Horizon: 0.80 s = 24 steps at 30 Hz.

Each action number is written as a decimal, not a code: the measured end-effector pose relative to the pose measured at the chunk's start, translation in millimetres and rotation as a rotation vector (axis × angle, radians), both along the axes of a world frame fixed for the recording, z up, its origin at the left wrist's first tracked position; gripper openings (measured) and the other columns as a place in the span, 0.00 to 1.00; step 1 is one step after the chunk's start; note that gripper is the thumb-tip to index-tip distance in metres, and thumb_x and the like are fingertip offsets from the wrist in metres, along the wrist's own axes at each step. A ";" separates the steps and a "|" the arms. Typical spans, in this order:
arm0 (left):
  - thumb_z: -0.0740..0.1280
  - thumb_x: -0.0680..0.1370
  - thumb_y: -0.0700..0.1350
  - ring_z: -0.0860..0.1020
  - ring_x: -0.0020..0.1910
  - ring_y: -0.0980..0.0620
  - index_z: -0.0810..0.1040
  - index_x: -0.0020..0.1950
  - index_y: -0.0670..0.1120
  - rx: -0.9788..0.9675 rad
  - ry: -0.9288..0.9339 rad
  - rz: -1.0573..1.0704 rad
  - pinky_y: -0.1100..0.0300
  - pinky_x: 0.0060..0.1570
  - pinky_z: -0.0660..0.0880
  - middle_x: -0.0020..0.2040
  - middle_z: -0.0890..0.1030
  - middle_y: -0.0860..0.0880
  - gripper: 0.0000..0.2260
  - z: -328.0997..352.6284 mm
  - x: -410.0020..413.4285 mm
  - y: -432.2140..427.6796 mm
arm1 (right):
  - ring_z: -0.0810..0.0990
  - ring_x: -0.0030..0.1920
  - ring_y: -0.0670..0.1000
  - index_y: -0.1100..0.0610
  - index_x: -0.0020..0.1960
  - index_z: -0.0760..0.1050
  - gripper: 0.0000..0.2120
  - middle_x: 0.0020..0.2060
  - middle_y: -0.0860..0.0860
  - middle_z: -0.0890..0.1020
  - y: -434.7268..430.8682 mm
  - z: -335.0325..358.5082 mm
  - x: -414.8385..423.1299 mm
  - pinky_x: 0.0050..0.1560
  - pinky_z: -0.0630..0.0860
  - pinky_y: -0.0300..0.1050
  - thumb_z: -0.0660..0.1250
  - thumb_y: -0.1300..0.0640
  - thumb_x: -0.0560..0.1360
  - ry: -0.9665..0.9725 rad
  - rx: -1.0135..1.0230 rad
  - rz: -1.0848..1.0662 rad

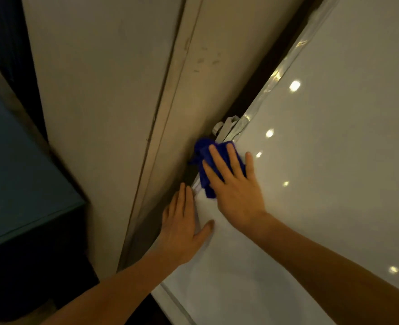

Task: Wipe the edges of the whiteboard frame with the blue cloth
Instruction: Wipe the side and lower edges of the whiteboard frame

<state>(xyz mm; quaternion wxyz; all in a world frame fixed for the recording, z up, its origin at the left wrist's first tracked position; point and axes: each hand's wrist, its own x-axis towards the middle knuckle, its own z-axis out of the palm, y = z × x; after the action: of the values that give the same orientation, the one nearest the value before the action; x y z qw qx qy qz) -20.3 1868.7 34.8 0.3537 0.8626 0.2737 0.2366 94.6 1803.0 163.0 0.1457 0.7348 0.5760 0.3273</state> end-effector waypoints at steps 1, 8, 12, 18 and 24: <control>0.48 0.73 0.76 0.39 0.79 0.52 0.23 0.72 0.56 0.008 -0.008 -0.027 0.46 0.77 0.46 0.78 0.31 0.53 0.44 4.1 0.4 -2.7 | 0.42 0.78 0.64 0.53 0.79 0.54 0.37 0.80 0.56 0.50 1.9 18.8 10.5 0.74 0.42 0.68 0.66 0.54 0.74 -0.023 0.075 -0.035; 0.43 0.72 0.76 0.25 0.75 0.52 0.19 0.71 0.53 0.203 -0.011 -0.108 0.47 0.77 0.35 0.74 0.22 0.50 0.45 49.8 14.7 -10.5 | 0.43 0.78 0.62 0.54 0.79 0.55 0.29 0.79 0.57 0.51 20.3 66.6 22.2 0.74 0.45 0.68 0.52 0.43 0.81 0.055 0.321 -0.126; 0.42 0.73 0.75 0.25 0.74 0.50 0.20 0.72 0.50 0.300 0.010 -0.123 0.45 0.77 0.36 0.74 0.21 0.50 0.44 62.8 24.9 -12.4 | 0.42 0.79 0.59 0.53 0.79 0.51 0.34 0.80 0.56 0.48 17.3 70.7 30.9 0.75 0.43 0.66 0.43 0.35 0.81 0.006 0.198 -0.131; 0.41 0.73 0.75 0.26 0.75 0.48 0.25 0.75 0.50 0.415 -0.063 -0.177 0.43 0.74 0.32 0.76 0.24 0.48 0.44 89.6 46.3 -17.5 | 0.41 0.78 0.63 0.53 0.80 0.48 0.34 0.80 0.58 0.47 33.3 172.5 75.7 0.75 0.40 0.66 0.41 0.35 0.81 -0.034 0.435 -0.307; 0.41 0.69 0.79 0.25 0.74 0.53 0.21 0.72 0.54 0.340 -0.169 -0.151 0.50 0.74 0.30 0.73 0.20 0.54 0.47 129.2 79.0 -8.8 | 0.42 0.78 0.61 0.53 0.79 0.52 0.36 0.79 0.57 0.51 26.8 133.6 54.6 0.75 0.43 0.66 0.42 0.32 0.79 -0.108 0.168 -0.110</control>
<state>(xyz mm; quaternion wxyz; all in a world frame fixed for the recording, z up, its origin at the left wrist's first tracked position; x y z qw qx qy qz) 58.7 1860.0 164.0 0.2413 0.9050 0.1339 0.3239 149.2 1829.8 296.6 0.1319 0.7564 0.4965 0.4050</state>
